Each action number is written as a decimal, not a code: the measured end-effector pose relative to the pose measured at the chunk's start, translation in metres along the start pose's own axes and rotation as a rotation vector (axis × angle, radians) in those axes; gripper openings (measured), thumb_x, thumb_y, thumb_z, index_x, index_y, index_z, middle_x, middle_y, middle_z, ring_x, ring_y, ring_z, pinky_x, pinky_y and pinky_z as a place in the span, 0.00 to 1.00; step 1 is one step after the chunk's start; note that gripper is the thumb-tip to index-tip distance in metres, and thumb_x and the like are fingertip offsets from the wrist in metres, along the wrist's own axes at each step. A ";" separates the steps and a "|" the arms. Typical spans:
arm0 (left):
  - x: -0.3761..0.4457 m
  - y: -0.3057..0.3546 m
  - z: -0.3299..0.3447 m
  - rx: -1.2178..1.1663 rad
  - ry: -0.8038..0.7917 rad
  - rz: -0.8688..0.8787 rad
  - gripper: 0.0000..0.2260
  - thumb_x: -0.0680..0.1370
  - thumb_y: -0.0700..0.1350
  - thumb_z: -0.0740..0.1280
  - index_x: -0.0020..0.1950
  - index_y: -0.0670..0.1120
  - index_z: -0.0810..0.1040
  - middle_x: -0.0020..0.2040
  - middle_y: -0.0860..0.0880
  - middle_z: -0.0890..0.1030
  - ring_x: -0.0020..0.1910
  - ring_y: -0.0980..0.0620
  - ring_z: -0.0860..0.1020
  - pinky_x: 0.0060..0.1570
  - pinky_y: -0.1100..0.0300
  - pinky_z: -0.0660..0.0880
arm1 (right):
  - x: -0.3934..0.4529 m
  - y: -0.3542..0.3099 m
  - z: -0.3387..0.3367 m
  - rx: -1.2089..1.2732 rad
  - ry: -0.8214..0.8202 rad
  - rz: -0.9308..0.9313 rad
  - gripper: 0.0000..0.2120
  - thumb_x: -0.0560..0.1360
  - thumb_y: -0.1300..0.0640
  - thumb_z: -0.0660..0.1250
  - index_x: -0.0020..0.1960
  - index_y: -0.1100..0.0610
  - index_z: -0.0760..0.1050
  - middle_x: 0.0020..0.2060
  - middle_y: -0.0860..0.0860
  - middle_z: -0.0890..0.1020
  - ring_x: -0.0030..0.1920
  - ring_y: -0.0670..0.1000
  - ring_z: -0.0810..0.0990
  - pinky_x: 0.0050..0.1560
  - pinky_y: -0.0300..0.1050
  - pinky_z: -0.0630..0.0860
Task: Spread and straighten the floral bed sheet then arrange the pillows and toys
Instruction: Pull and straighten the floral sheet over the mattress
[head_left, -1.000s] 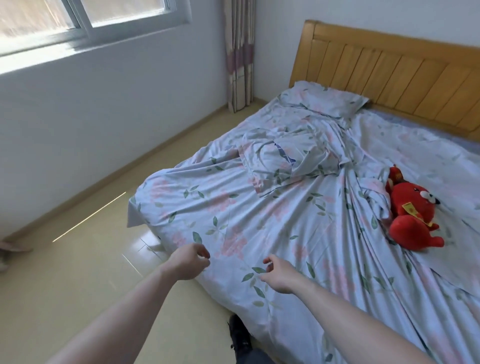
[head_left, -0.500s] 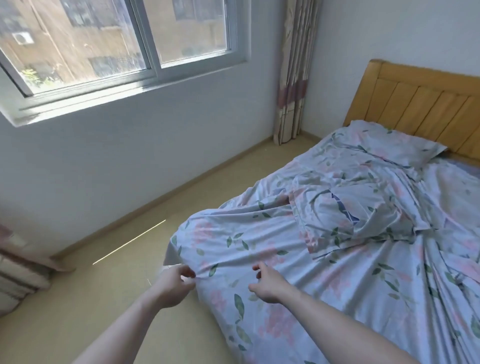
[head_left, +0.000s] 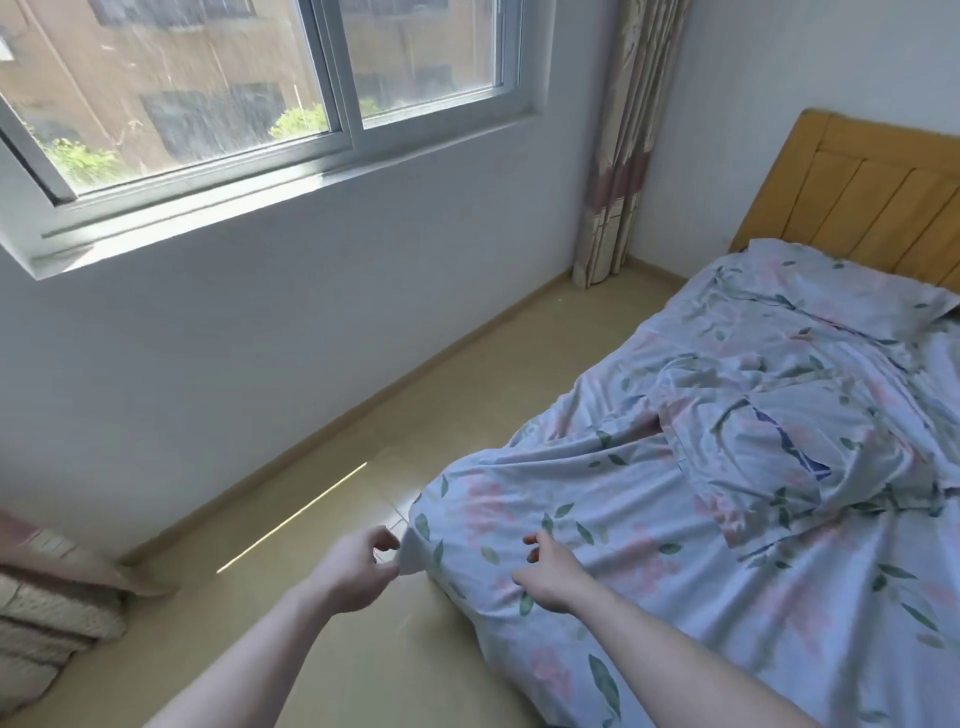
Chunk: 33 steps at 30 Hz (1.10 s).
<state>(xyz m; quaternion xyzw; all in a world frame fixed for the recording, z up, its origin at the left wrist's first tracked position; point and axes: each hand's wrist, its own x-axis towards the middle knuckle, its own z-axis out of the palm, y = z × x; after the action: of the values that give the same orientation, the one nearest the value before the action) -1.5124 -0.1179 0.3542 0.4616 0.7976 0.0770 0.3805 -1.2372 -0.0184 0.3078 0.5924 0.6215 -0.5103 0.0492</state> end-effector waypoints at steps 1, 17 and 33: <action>0.007 0.002 -0.006 0.019 -0.007 -0.002 0.16 0.76 0.48 0.66 0.64 0.55 0.77 0.54 0.55 0.78 0.49 0.56 0.78 0.40 0.65 0.72 | 0.000 -0.005 -0.001 -0.002 0.006 0.004 0.31 0.74 0.52 0.65 0.76 0.52 0.61 0.60 0.49 0.71 0.46 0.51 0.79 0.39 0.42 0.75; 0.230 0.081 -0.137 0.231 -0.153 0.318 0.17 0.76 0.50 0.67 0.65 0.54 0.78 0.60 0.55 0.80 0.55 0.55 0.79 0.55 0.59 0.77 | 0.156 -0.123 -0.036 0.269 0.189 0.226 0.28 0.75 0.55 0.64 0.74 0.51 0.62 0.51 0.48 0.75 0.42 0.53 0.79 0.45 0.47 0.79; 0.448 0.099 -0.261 0.376 -0.365 0.530 0.18 0.76 0.50 0.68 0.66 0.54 0.78 0.61 0.58 0.80 0.53 0.57 0.81 0.57 0.59 0.78 | 0.309 -0.248 -0.051 0.454 0.416 0.357 0.26 0.76 0.55 0.63 0.73 0.54 0.63 0.48 0.46 0.76 0.47 0.49 0.79 0.49 0.43 0.77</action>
<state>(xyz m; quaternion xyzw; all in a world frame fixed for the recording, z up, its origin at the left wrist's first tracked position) -1.7496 0.3533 0.3435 0.7201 0.5697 -0.0584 0.3917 -1.4951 0.2848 0.2690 0.7788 0.3755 -0.4872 -0.1228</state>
